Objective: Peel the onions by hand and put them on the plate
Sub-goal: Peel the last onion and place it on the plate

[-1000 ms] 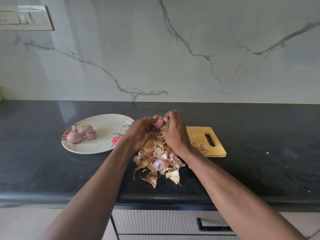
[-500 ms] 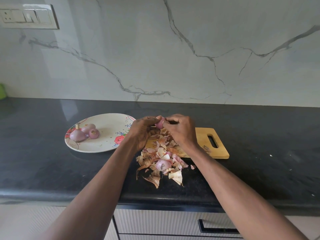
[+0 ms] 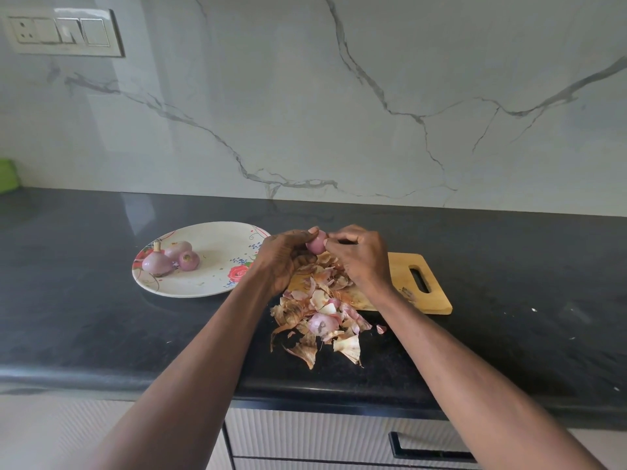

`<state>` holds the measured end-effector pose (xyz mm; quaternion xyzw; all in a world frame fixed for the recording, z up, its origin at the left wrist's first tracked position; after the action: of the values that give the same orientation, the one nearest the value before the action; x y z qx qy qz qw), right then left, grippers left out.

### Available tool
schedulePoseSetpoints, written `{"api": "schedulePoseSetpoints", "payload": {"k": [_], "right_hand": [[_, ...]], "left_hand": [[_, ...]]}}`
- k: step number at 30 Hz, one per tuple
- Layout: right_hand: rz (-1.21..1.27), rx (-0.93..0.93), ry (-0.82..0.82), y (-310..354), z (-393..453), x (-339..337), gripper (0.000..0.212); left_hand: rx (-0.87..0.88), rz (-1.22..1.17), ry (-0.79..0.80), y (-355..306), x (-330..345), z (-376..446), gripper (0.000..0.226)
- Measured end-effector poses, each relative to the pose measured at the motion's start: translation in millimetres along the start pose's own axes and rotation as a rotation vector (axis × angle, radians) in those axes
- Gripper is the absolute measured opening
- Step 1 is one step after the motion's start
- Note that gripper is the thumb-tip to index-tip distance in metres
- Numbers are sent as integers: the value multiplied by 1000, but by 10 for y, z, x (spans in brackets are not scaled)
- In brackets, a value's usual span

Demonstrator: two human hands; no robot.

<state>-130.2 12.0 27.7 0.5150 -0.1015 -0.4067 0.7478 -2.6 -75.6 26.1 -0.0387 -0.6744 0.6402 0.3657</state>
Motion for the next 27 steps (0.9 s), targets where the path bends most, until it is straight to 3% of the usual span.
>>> {"api": "schedulePoseSetpoints", "payload": {"k": [12, 19, 27], "right_hand": [[42, 74, -5, -46, 5, -13, 12], [-61, -42, 37, -20, -14, 39, 29], [-32, -40, 11, -22, -45, 9, 14]], "left_hand": [[-55, -29, -46, 0, -1, -16, 32], [-21, -61, -87, 9, -12, 22, 16], [-26, 20, -86, 29, -25, 36, 27]]}}
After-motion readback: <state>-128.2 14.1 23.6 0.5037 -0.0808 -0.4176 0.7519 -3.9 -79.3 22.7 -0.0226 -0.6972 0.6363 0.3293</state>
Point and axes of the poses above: each hand's wrist, its own z-axis towards the middle knuckle, its own x-axis out of the palm, y = z × x, the point moved 2 cm from there along z, towards the middle knuckle, and after that the axes turned 9 degrees about x, right-handed, at the moved point
